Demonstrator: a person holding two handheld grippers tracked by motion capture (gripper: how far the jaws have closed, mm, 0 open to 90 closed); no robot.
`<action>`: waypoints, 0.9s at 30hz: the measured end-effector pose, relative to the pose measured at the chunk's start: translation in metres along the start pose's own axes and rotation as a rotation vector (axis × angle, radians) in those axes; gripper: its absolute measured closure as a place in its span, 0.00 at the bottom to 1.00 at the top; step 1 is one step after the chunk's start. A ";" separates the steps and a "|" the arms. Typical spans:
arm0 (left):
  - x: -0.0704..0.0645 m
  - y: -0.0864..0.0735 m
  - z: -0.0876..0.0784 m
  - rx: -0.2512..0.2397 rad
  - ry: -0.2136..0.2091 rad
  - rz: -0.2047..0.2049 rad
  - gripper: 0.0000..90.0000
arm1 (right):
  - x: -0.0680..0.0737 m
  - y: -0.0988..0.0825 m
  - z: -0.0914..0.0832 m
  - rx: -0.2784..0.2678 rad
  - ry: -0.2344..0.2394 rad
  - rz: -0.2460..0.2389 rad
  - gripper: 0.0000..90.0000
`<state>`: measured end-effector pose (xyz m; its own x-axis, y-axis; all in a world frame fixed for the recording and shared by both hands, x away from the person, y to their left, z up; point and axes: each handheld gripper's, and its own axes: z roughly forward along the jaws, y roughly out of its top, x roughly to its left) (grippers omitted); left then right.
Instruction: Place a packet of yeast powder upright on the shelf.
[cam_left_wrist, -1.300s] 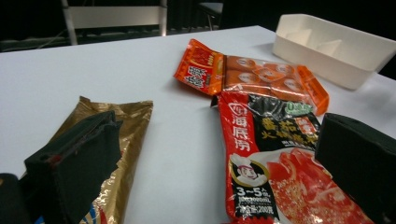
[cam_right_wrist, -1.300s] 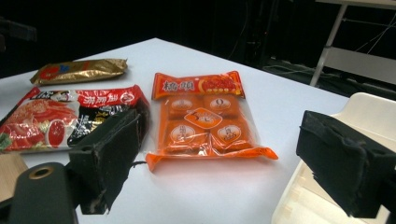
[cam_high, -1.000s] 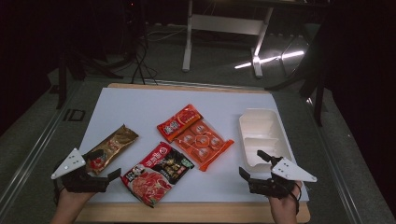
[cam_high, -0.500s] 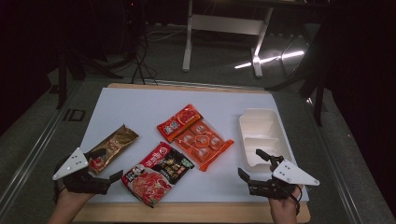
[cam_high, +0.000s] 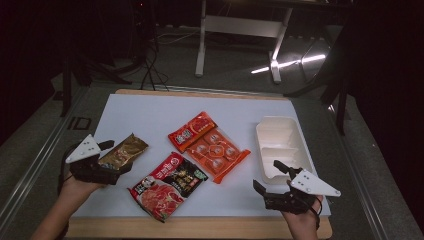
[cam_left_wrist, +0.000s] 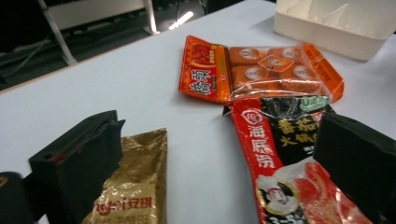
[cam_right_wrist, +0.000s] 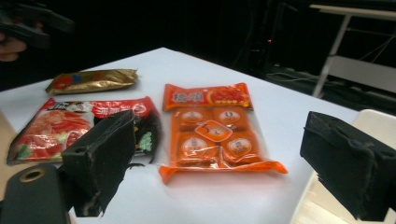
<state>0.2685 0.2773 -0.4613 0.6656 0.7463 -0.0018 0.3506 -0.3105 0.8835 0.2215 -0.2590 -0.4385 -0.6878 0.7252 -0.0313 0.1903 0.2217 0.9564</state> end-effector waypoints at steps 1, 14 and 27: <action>0.003 0.001 0.003 0.008 0.005 -0.001 0.02 | 0.000 0.000 0.000 -0.004 -0.004 0.001 0.11; 0.051 -0.002 0.039 0.103 0.039 -0.113 0.07 | 0.010 0.004 -0.003 -0.003 0.014 -0.051 0.11; 0.085 -0.007 0.080 0.225 0.066 -0.177 0.31 | 0.010 0.001 0.000 0.010 0.019 -0.048 0.11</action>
<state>0.3759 0.2957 -0.5051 0.5396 0.8348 -0.1095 0.5994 -0.2895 0.7463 0.2143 -0.2516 -0.4381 -0.7094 0.7012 -0.0720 0.1632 0.2627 0.9510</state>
